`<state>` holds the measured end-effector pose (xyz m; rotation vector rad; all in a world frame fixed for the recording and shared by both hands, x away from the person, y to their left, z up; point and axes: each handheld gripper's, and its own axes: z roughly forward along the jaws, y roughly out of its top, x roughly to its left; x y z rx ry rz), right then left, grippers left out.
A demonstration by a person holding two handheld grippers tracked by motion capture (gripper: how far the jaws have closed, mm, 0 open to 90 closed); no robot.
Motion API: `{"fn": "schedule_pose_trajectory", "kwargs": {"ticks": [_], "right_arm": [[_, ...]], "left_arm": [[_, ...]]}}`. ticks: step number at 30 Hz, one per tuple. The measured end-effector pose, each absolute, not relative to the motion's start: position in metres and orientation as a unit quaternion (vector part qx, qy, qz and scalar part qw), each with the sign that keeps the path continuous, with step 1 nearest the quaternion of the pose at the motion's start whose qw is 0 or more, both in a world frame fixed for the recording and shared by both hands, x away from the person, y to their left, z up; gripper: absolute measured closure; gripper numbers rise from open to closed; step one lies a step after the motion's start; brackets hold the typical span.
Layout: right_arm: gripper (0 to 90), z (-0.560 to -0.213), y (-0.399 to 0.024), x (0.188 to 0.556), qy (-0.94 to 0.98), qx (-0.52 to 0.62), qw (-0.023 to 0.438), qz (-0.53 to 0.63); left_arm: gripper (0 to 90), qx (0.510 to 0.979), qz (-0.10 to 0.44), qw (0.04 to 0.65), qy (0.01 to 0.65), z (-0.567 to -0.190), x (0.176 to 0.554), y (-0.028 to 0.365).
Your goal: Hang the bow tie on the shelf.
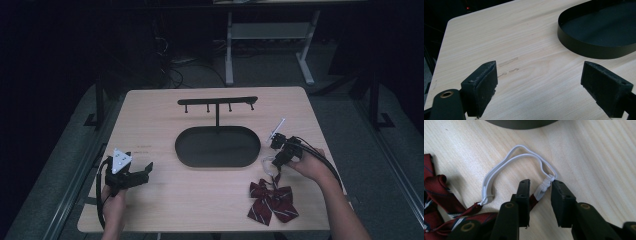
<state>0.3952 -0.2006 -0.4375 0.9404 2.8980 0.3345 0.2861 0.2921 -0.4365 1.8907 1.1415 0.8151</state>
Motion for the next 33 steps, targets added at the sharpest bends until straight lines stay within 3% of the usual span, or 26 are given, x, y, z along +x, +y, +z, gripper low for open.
{"fn": "schedule_pose_trajectory", "kwargs": {"ticks": [8,33], "right_arm": [[84.0,-0.438,-0.199,0.394,0.948,0.299,0.052,0.097],[86.4,-0.397,-0.199,0.366,0.952,0.254,0.039,0.168]], "left_arm": [[13.5,0.740,0.318,0.386,0.451,-0.437,0.286,0.292],[13.5,0.741,0.315,0.384,0.452,-0.438,0.287,0.291]]}}
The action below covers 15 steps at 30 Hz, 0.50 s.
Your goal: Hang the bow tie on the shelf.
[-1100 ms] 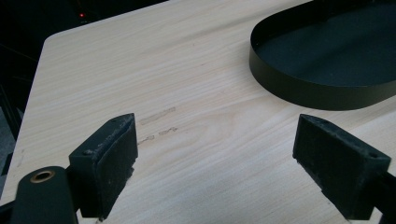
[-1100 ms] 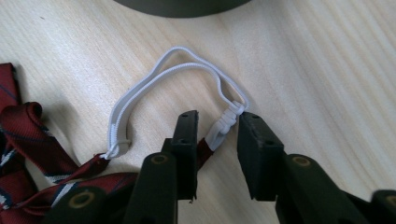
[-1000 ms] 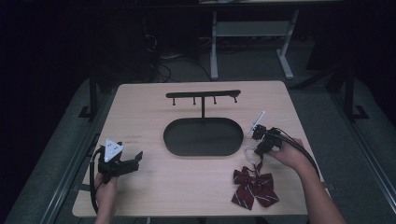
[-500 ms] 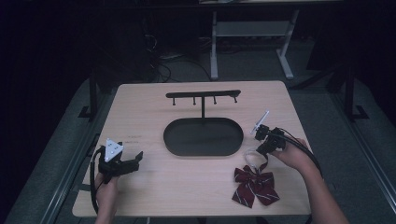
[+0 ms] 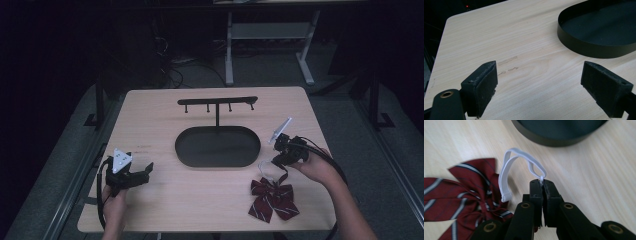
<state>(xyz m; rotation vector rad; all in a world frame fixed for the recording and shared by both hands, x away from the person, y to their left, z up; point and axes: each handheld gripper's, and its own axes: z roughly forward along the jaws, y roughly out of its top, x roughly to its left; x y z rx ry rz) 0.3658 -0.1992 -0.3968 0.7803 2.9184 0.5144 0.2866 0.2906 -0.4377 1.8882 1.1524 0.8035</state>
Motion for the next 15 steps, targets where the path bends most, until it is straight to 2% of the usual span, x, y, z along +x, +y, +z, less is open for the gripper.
{"fn": "schedule_pose_trajectory", "kwargs": {"ticks": [15], "right_arm": [[86.5,-0.359,-0.173,0.355,0.960,0.201,0.042,0.192]], "left_arm": [[13.5,0.741,0.315,0.384,0.452,-0.438,0.287,0.291]]}}
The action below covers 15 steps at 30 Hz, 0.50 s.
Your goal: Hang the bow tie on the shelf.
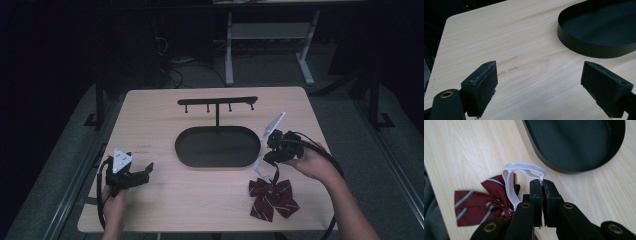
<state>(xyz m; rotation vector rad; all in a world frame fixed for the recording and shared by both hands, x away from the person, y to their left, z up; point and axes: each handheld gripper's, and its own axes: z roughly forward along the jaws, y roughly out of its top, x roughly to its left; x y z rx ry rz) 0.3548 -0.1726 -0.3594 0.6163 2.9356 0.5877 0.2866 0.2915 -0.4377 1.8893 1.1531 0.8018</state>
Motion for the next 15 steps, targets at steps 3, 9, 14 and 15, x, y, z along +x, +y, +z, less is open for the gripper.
{"fn": "schedule_pose_trajectory", "kwargs": {"ticks": [3,9,14,15], "right_arm": [[86.5,-0.354,-0.167,0.353,0.960,0.194,0.043,0.196],[86.6,-0.344,-0.157,0.351,0.963,0.176,0.044,0.197],[86.6,-0.337,-0.150,0.351,0.965,0.165,0.046,0.200],[86.6,-0.337,-0.150,0.351,0.965,0.165,0.046,0.200]], "left_arm": [[13.5,0.741,0.314,0.384,0.453,-0.438,0.287,0.291],[13.5,0.743,0.315,0.382,0.450,-0.438,0.287,0.292],[13.5,0.739,0.316,0.386,0.453,-0.438,0.287,0.292],[13.5,0.739,0.316,0.386,0.453,-0.438,0.287,0.292]]}}
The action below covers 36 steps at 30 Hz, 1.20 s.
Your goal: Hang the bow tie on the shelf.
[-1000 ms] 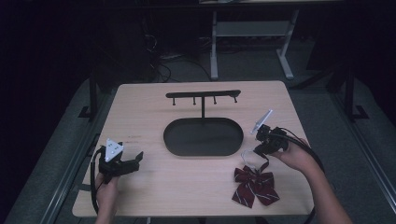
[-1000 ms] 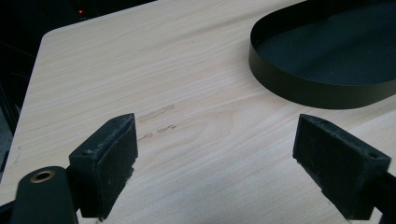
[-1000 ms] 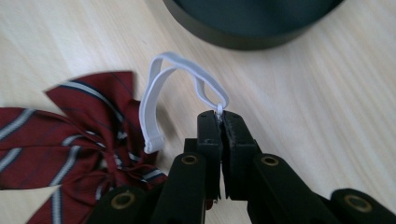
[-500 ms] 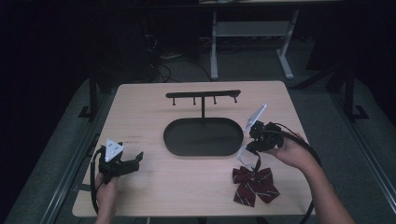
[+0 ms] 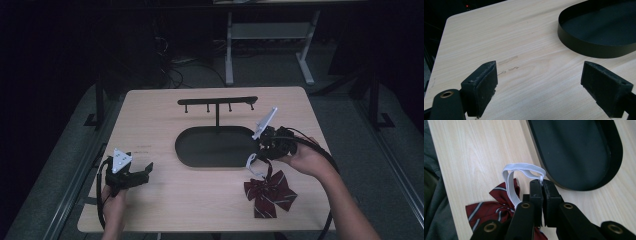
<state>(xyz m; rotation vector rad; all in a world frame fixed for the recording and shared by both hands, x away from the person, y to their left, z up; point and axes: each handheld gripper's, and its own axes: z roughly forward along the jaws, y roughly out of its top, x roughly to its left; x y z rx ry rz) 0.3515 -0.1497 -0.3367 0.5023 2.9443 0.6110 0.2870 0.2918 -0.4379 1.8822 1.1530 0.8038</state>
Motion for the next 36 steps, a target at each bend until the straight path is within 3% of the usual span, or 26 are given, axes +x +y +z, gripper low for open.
{"fn": "schedule_pose_trajectory", "kwargs": {"ticks": [36], "right_arm": [[86.6,-0.299,-0.121,0.372,0.965,0.140,0.053,0.215]], "left_arm": [[13.5,0.736,0.318,0.389,0.454,-0.436,0.286,0.294]]}}
